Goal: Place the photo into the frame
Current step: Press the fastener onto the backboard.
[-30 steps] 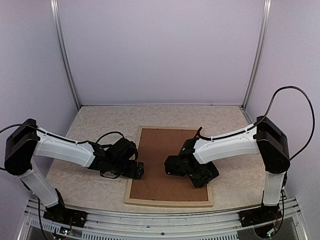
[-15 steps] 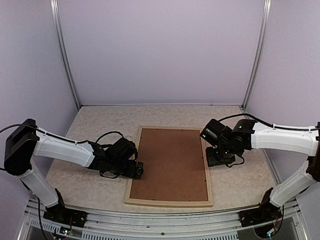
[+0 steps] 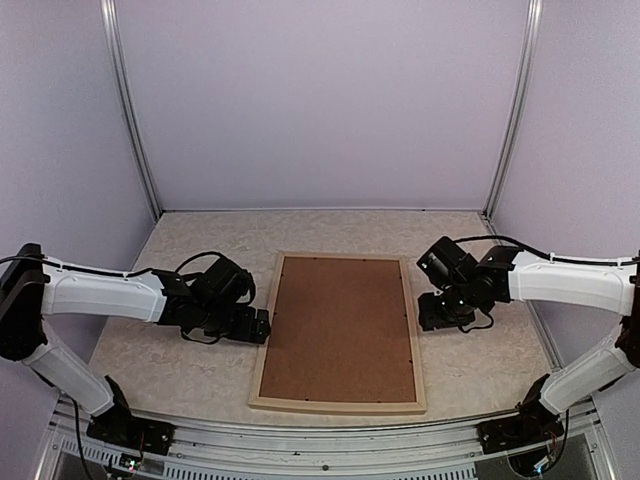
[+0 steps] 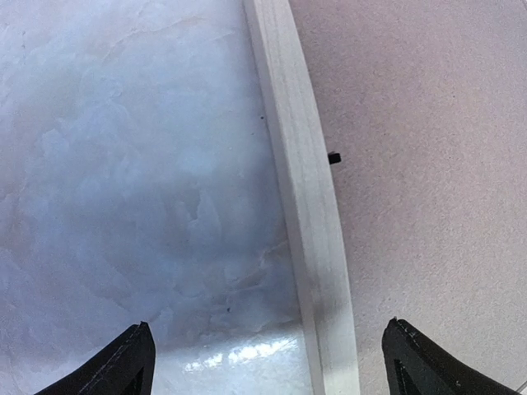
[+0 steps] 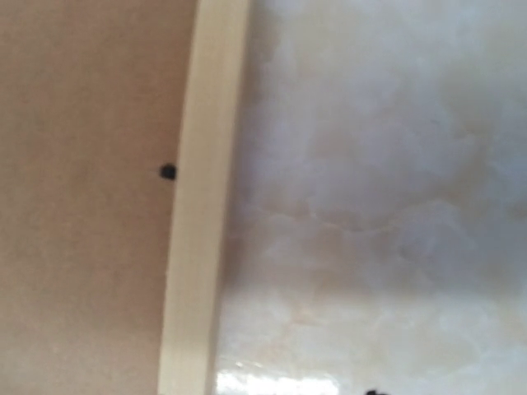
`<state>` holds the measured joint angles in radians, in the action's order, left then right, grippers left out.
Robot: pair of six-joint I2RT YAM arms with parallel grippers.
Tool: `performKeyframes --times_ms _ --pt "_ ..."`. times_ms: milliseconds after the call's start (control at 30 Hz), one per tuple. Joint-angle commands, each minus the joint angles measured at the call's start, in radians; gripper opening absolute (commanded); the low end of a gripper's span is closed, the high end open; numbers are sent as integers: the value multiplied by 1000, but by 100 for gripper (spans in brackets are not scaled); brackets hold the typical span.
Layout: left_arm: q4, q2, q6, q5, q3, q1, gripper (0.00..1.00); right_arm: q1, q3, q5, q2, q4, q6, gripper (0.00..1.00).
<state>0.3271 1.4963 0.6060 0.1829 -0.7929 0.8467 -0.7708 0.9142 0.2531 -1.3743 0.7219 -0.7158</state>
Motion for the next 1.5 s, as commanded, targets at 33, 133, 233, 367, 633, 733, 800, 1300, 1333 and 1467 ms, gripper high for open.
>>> performKeyframes --times_ms 33,133,233,367,633,733,800,1300,1333,1467 --pt "92 -36 -36 -10 -22 -36 95 9 -28 -47 -29 -94 51 52" --pt "102 -39 -41 -14 -25 -52 94 10 -40 -66 -49 -131 60 52" --pt "100 -30 -41 -8 -28 -65 94 11 -56 -87 -75 -173 65 52" --pt "84 10 -64 -18 -58 -87 92 10 -58 -111 -117 -214 73 51" --pt "165 -14 -48 -6 -41 -40 91 11 -64 -121 -131 -234 78 51" --pt "207 -71 -19 9 -18 2 91 10 -64 -121 -135 -236 82 51" --pt "232 -98 0 17 -7 31 91 11 -63 -120 -135 -236 82 51" --pt "263 -111 93 49 41 122 93 12 -70 -112 -121 -222 76 51" --pt "260 -110 96 48 45 122 93 12 -72 -111 -123 -222 76 51" --pt "248 -102 97 43 50 128 93 12 -70 -115 -132 -225 79 51"
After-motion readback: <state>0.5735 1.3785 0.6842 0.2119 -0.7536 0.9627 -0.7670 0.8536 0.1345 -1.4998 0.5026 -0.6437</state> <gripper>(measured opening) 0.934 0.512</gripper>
